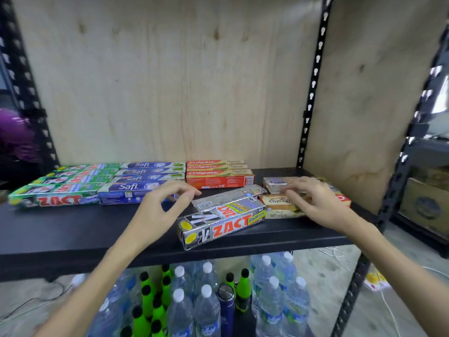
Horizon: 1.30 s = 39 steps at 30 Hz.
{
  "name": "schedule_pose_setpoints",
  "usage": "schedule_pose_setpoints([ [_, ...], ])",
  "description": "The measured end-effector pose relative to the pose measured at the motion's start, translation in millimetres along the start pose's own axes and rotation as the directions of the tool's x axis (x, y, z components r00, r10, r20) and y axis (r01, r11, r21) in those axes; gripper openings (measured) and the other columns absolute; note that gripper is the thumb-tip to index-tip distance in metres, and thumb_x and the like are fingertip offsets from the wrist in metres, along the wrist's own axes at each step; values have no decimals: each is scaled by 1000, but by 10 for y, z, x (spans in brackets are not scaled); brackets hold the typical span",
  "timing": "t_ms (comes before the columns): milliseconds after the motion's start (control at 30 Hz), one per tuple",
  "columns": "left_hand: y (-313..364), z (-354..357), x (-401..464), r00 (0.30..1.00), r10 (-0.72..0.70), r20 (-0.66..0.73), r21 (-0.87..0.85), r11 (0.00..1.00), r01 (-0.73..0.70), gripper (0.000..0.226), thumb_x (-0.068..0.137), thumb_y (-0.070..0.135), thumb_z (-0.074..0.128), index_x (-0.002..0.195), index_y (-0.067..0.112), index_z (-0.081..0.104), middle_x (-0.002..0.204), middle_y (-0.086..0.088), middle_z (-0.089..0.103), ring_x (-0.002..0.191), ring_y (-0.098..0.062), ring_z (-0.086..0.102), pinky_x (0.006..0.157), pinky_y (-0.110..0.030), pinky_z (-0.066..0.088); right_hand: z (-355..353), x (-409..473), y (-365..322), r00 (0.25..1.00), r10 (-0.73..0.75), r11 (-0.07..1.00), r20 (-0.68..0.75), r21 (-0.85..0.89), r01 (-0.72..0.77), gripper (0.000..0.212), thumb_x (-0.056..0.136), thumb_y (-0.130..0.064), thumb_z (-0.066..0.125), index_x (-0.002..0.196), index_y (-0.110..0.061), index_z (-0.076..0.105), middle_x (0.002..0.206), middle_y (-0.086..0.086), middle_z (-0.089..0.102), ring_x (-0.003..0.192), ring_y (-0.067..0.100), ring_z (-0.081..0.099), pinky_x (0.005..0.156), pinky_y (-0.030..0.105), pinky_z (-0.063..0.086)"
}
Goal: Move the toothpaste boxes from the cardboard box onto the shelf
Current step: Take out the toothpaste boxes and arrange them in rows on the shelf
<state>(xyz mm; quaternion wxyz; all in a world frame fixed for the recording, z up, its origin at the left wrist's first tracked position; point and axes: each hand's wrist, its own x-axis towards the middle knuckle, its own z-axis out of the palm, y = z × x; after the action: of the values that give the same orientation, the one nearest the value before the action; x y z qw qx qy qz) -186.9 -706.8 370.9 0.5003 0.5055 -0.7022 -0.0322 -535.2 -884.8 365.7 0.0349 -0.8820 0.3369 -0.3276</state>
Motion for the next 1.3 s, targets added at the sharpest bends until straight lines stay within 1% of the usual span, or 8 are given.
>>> schedule_pose_setpoints([
  [100, 123, 42, -82, 993, 33, 111, 3, 999, -33, 30, 94, 47, 58, 113, 29, 74, 123, 12, 66, 125, -14, 57, 101, -20, 41, 2, -196, 6, 1000, 21, 998, 14, -58, -21, 51, 92, -70, 45, 127, -41, 66, 126, -14, 58, 125, 11, 51, 106, 48, 41],
  [267, 120, 183, -115, 942, -13, 336, 314, 944, -99, 56, 85, 71, 58, 136, 48, 57, 146, 33, 45, 138, 9, 35, 116, -37, 31, 91, -331, -44, 999, 36, 995, 23, -90, -34, 72, 85, -80, 45, 142, -38, 56, 136, -15, 46, 132, 12, 42, 111, 51, 36],
  [433, 26, 67, -122, 937, -40, 347, 313, 947, -76, 48, 91, 55, 65, 137, 50, 54, 145, 38, 43, 135, 14, 37, 116, -34, 35, 149, -341, -95, 998, 63, 995, -3, -79, -63, 73, 85, -80, 45, 141, -36, 58, 134, -13, 47, 129, 15, 43, 110, 52, 37],
  [667, -200, -397, -176, 924, -90, 373, 340, 939, -46, 45, 87, 52, 70, 130, 49, 58, 143, 36, 47, 133, 11, 43, 114, -32, 39, 236, -307, -406, 999, 37, 999, -19, -16, -38, 65, 82, -74, 53, 135, -37, 64, 128, -13, 50, 125, 11, 44, 110, 50, 36],
  [933, -353, -1200, -413, 885, -187, 427, 367, 930, 19, 46, 87, 50, 71, 131, 42, 60, 145, 33, 47, 132, 16, 42, 106, -6, 32, 543, -123, -1059, 998, -33, 999, -50, -3, 32, 60, 81, -69, 62, 132, -38, 65, 129, -15, 52, 124, 5, 40, 105, 34, 24],
  [1067, -458, -1494, -517, 867, -228, 442, 390, 920, 43, 49, 89, 46, 70, 136, 43, 55, 147, 30, 46, 134, 11, 42, 111, -17, 34, 720, -22, -1342, 996, -52, 998, -71, 38, 54, 62, 76, -75, 59, 128, -41, 67, 124, -18, 55, 120, 5, 44, 105, 39, 31],
  [1200, -605, -1693, -606, 884, -226, 408, 395, 917, 52, 50, 92, 26, 73, 138, 36, 56, 146, 23, 51, 134, 11, 43, 112, -14, 32, 943, 93, -1631, 991, -66, 996, -120, 44, 72, 58, 75, -74, 63, 123, -41, 70, 118, -20, 56, 115, 5, 48, 101, 38, 34],
  [1300, -746, -1848, -643, 886, -249, 391, 426, 902, 65, 48, 94, 21, 70, 137, 38, 55, 146, 25, 49, 135, 7, 43, 116, -28, 37, 1116, 161, -1848, 988, -75, 995, -132, 52, 83, 57, 76, -73, 65, 124, -42, 69, 118, -20, 55, 115, 4, 46, 100, 35, 29],
])
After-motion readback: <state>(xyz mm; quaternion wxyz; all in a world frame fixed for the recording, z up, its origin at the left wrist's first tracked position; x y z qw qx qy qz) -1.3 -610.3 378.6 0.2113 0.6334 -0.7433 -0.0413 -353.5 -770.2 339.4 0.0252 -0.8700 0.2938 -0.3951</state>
